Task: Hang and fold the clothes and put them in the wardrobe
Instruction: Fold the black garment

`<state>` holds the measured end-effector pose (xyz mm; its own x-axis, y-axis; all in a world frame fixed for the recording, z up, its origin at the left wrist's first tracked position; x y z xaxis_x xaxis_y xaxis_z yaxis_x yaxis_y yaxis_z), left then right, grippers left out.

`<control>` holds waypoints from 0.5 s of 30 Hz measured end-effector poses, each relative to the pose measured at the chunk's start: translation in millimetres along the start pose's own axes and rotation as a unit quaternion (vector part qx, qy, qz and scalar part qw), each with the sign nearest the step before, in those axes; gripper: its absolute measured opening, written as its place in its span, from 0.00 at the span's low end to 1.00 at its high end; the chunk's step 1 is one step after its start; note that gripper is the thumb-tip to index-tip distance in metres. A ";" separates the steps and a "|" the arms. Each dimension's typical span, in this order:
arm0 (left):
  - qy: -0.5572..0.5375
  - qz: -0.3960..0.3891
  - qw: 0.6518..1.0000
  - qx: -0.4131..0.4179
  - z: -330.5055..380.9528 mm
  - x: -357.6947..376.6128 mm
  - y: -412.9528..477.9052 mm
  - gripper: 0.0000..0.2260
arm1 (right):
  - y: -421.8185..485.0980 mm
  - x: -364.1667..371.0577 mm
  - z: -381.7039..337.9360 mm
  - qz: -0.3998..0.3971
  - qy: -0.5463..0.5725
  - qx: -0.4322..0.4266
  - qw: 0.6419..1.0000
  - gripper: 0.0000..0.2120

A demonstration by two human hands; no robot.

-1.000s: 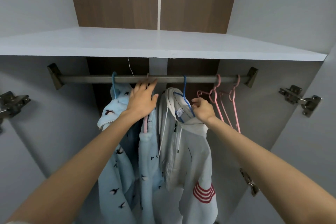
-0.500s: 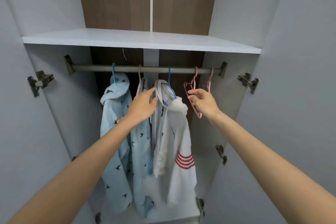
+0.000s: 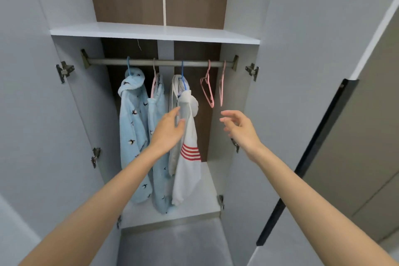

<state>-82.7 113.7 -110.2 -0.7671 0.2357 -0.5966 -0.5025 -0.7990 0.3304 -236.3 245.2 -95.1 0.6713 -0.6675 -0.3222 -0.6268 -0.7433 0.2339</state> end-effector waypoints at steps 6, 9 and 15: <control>-0.044 -0.037 0.998 0.038 12.7 -2.4 -79.5 0.20 | -95.3 -15.2 2.7 0.023 -0.021 0.004 1.000 0.08; -0.061 -0.079 0.994 0.049 15.7 2.3 -125.2 0.20 | -151.1 -22.0 10.2 0.043 -0.029 0.021 0.998 0.07; -0.073 -0.171 0.981 0.051 38.2 21.5 -219.5 0.20 | -272.3 -60.3 34.2 0.119 -0.059 0.096 0.986 0.08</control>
<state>-4.1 315.3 -167.6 -0.5923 0.5631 -0.5764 -0.7718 -0.6019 0.2051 -119.7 489.4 -170.8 0.4528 -0.8037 -0.3860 -0.8322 -0.5363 0.1405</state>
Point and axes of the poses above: each hand's wrist, its own y-axis towards the middle knuckle, its own x-axis out of the palm, z = x × y, the point moved 2 cm from there along y, towards the middle knuckle, and after that the axes turned 2 degrees about z, right-handed, at the moved point
